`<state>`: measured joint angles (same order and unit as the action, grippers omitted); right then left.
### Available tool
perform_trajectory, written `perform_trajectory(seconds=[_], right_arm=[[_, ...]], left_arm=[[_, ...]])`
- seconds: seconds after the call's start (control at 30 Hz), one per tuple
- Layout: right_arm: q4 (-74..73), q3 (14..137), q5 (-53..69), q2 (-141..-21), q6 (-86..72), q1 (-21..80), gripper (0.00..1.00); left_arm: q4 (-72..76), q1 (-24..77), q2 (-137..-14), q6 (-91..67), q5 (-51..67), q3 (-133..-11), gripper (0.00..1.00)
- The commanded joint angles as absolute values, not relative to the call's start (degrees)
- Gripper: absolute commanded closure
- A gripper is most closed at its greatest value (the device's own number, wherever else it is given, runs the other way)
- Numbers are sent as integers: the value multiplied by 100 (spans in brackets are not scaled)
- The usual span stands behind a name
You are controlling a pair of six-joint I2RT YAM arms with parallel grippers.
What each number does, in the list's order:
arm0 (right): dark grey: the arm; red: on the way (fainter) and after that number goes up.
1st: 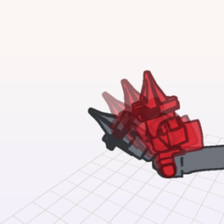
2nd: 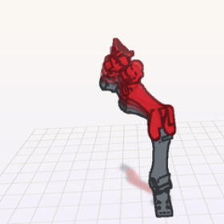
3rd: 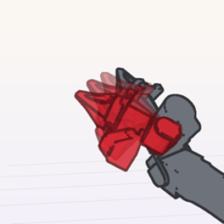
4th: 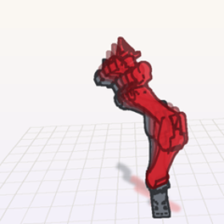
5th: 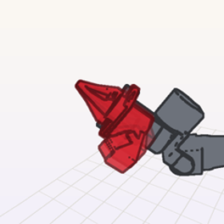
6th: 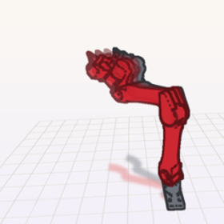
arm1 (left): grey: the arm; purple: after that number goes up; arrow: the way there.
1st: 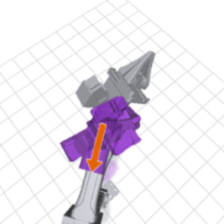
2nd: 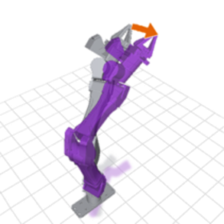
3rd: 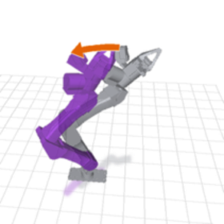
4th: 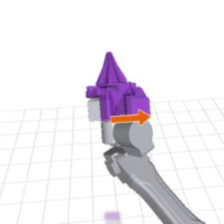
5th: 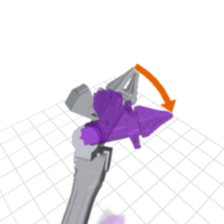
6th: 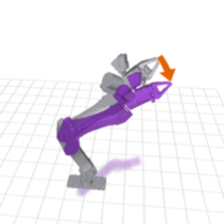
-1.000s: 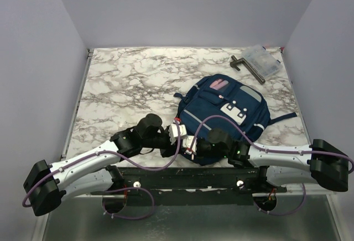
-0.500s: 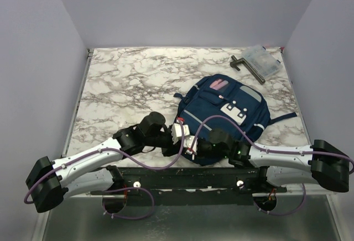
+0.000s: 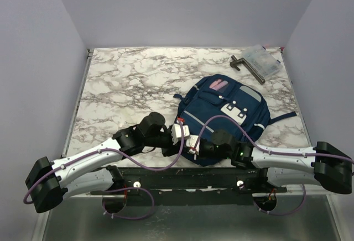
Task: Pack the student bag
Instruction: Zip the student bag at the center of the board.
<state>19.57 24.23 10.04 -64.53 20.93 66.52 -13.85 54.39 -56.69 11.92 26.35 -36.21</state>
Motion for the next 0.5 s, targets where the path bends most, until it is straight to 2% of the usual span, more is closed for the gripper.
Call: perform_trajectory(seconds=[0.0,0.3,0.47], right_arm=[[2811,2424,1212,-6177,1869,6707,100],[3015,2436,1303,-6293,1779,6707,100],[3126,2438,1216,-6285,1703,6707,100]], left_arm=[[-1511,5458,-5639,1323,2601,-3689,63],[-1553,5484,-5867,1353,2734,-3793,77],[-1592,5502,-6050,1395,2856,-3894,81]])
